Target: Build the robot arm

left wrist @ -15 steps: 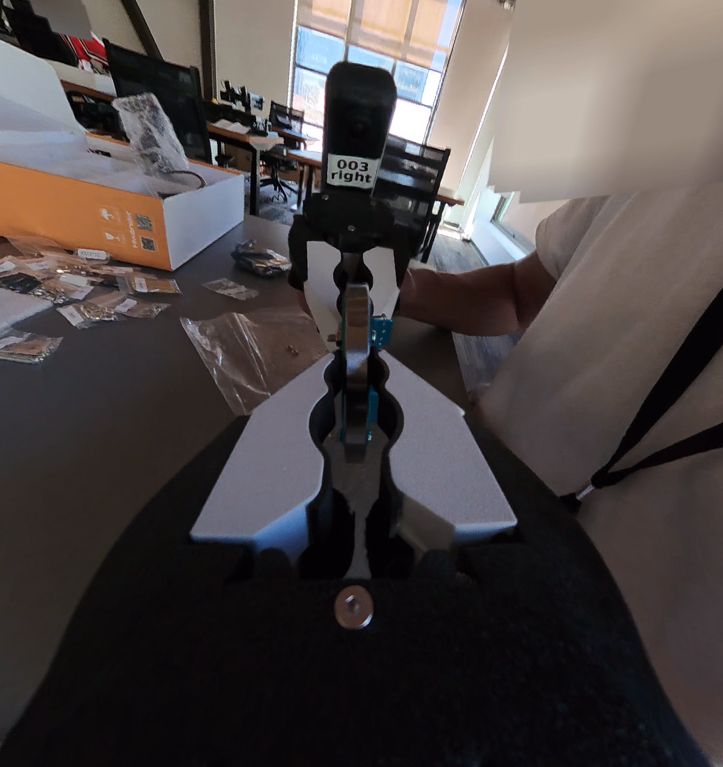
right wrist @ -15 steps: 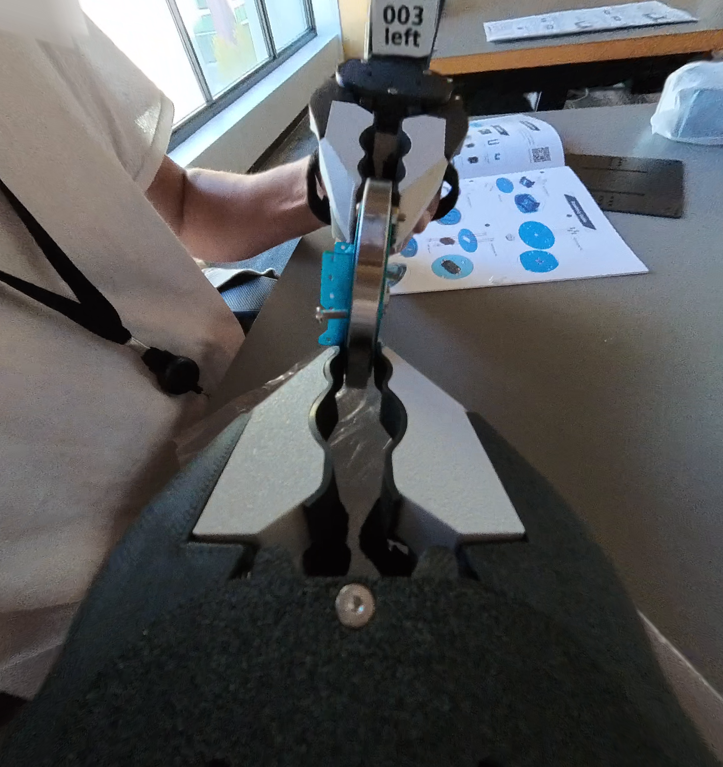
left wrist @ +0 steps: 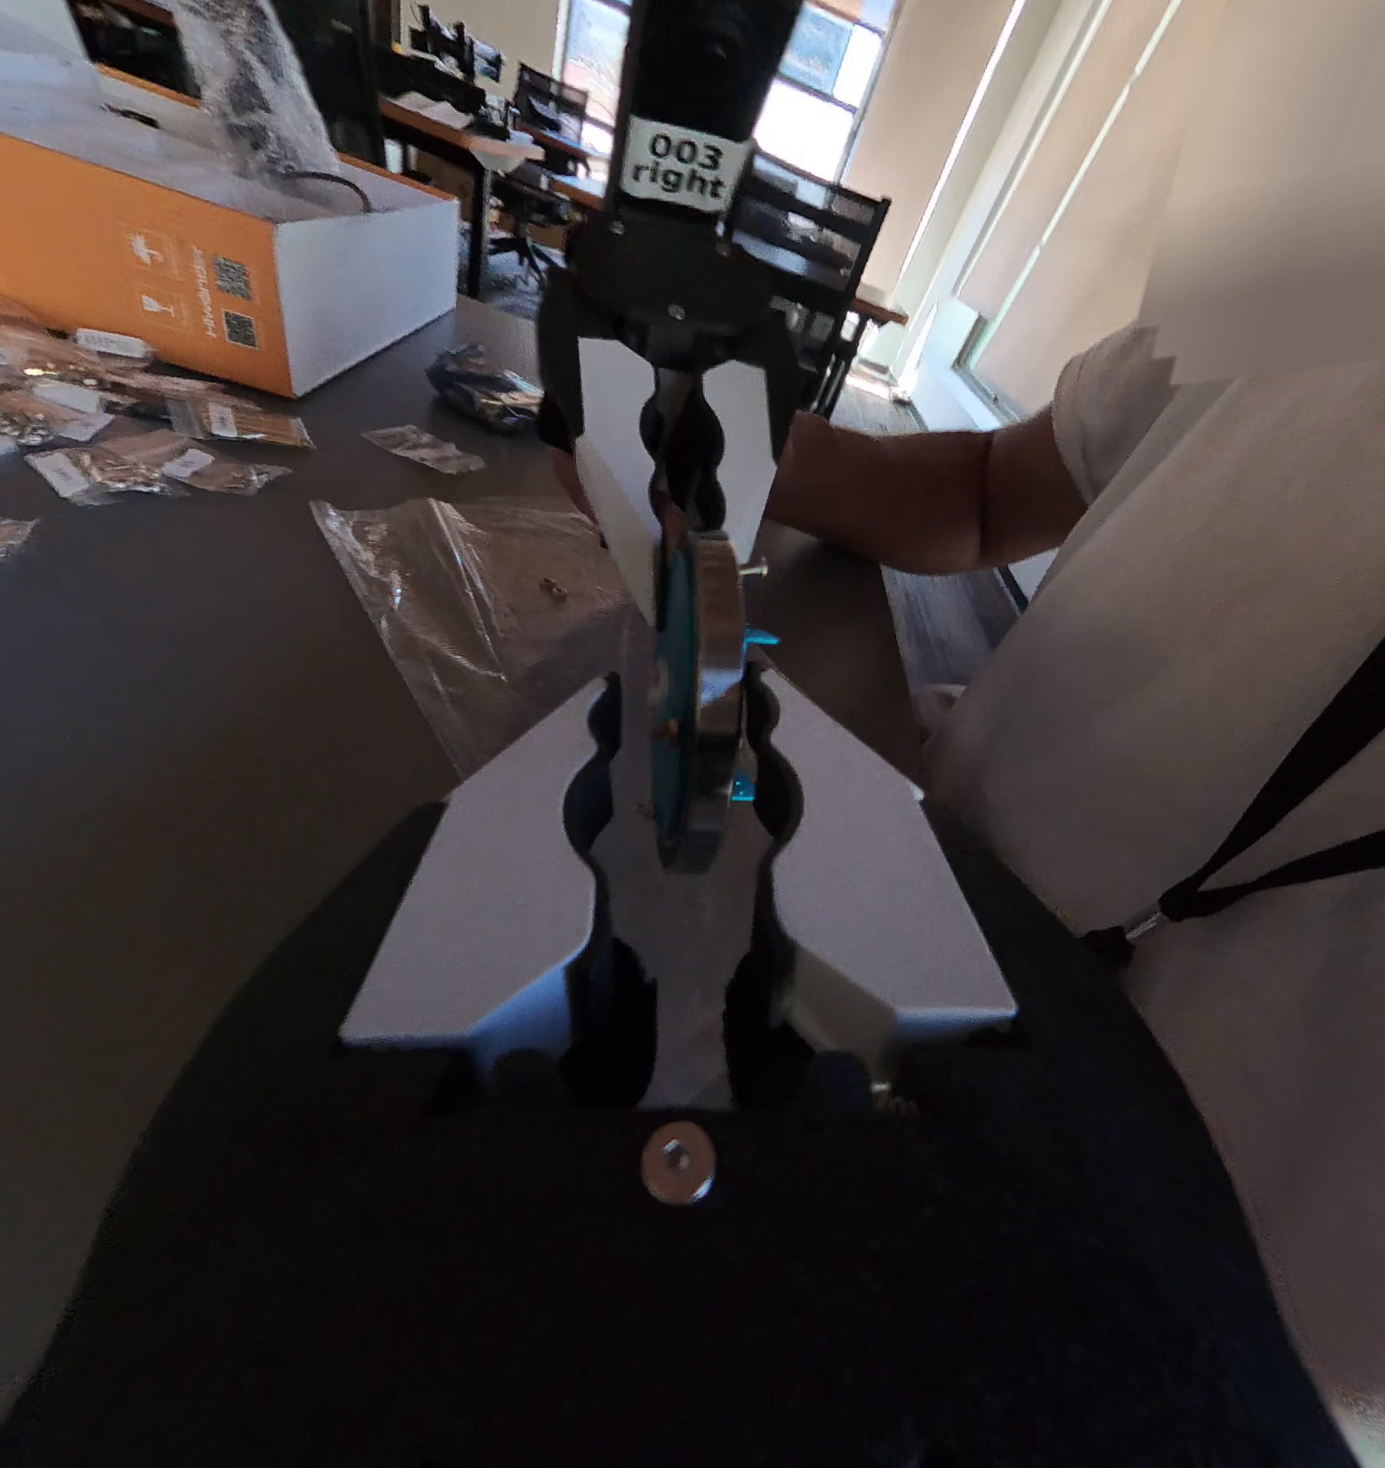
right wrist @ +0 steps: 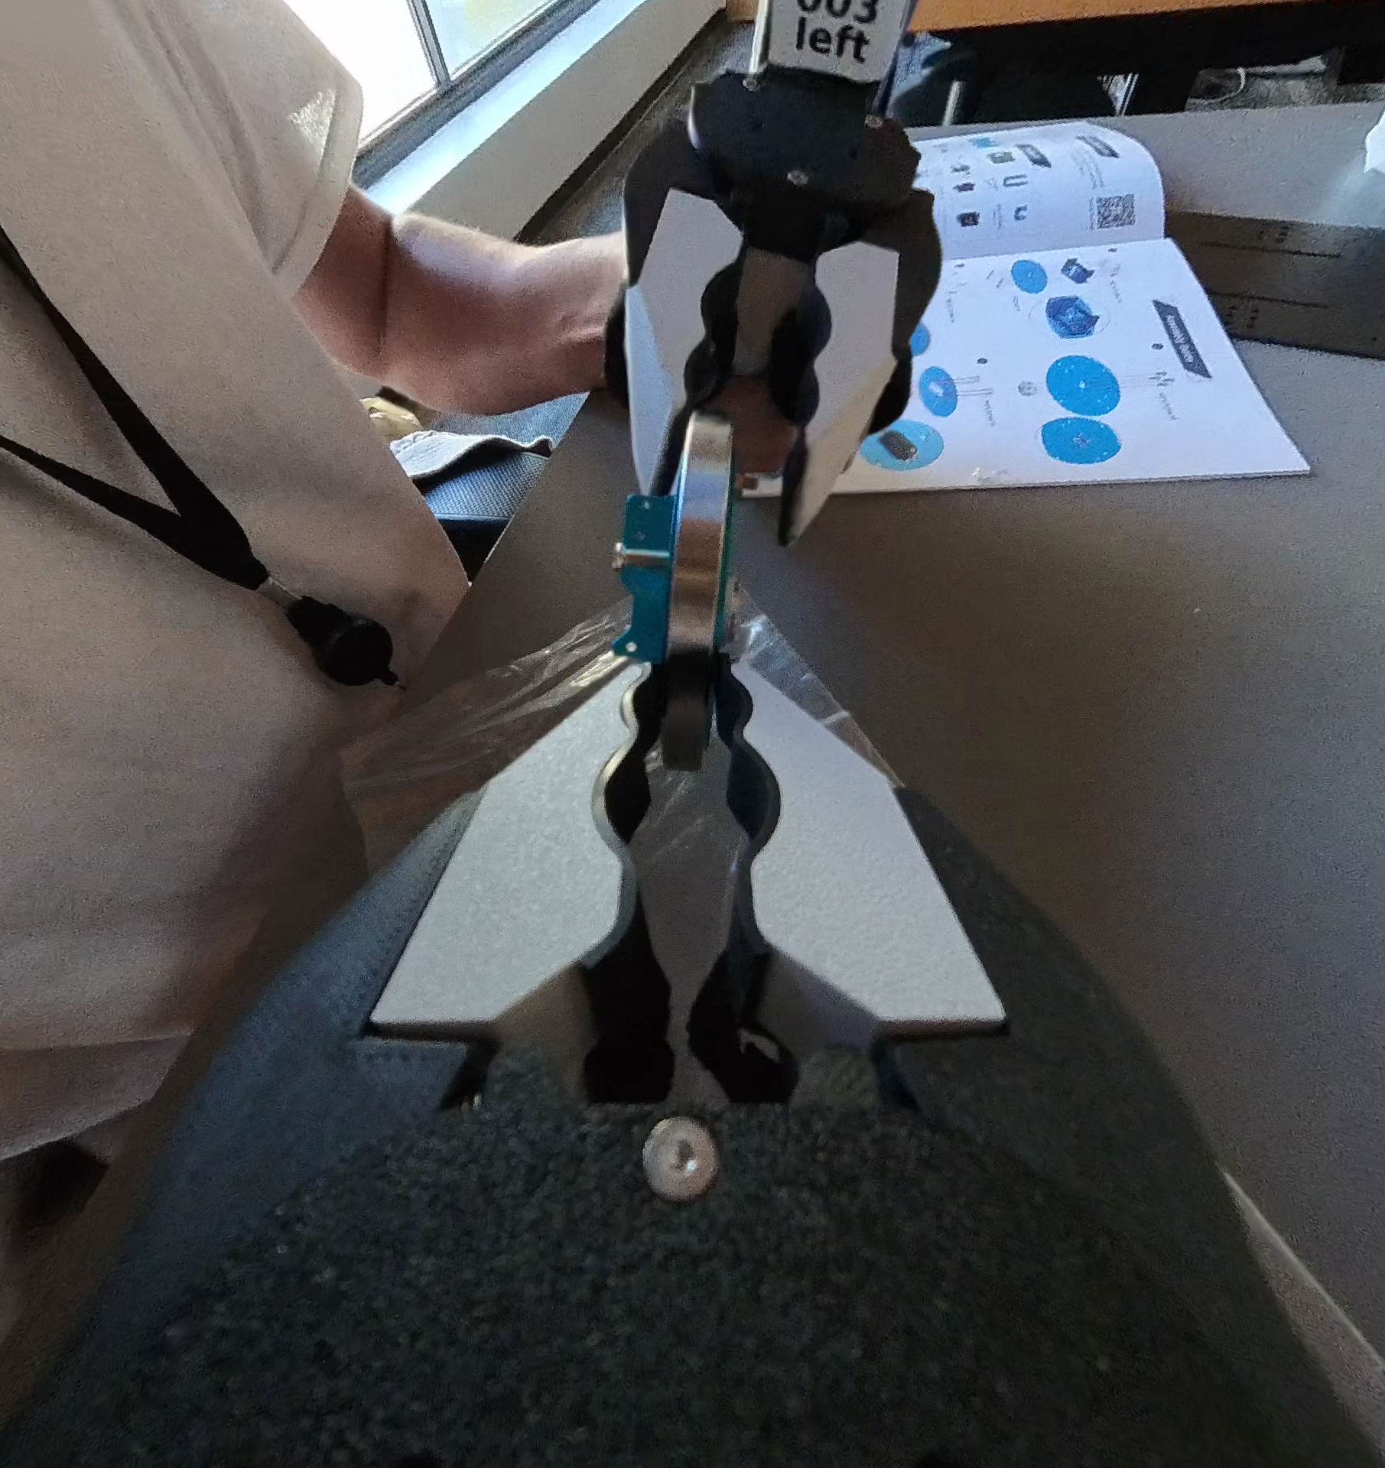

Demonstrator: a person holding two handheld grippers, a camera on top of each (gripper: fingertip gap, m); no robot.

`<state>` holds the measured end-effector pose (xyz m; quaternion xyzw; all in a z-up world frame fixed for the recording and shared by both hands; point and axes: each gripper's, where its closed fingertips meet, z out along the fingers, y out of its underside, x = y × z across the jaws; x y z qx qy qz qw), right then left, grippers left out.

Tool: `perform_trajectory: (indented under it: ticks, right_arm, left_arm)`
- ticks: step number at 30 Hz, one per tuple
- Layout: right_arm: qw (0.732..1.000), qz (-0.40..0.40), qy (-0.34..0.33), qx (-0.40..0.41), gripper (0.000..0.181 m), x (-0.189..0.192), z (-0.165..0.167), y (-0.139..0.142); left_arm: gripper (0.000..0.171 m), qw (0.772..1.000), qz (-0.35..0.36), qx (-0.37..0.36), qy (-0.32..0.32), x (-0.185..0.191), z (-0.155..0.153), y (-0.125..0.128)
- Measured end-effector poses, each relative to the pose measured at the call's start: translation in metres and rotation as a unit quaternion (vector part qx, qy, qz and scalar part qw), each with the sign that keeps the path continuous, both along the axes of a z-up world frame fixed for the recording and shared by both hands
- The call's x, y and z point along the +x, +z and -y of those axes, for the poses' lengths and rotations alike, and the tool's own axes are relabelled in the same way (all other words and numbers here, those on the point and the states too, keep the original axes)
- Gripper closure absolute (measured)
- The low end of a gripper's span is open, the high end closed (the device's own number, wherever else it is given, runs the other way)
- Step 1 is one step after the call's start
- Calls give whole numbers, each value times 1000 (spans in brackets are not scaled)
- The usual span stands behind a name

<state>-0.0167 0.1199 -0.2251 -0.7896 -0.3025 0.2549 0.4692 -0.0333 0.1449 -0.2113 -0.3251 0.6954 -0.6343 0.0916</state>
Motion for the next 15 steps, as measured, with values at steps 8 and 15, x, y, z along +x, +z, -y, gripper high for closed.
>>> perform_trajectory:
  ticks: [8,15]
  right_arm:
    - [1000,-23,2,-6,169,4,4,8]
    - [1000,-8,3,-27,169,5,11,0]
  left_arm:
    - [154,994,7,96,-46,0,13,2]
    - [154,990,-38,97,-99,-2,19,-22]
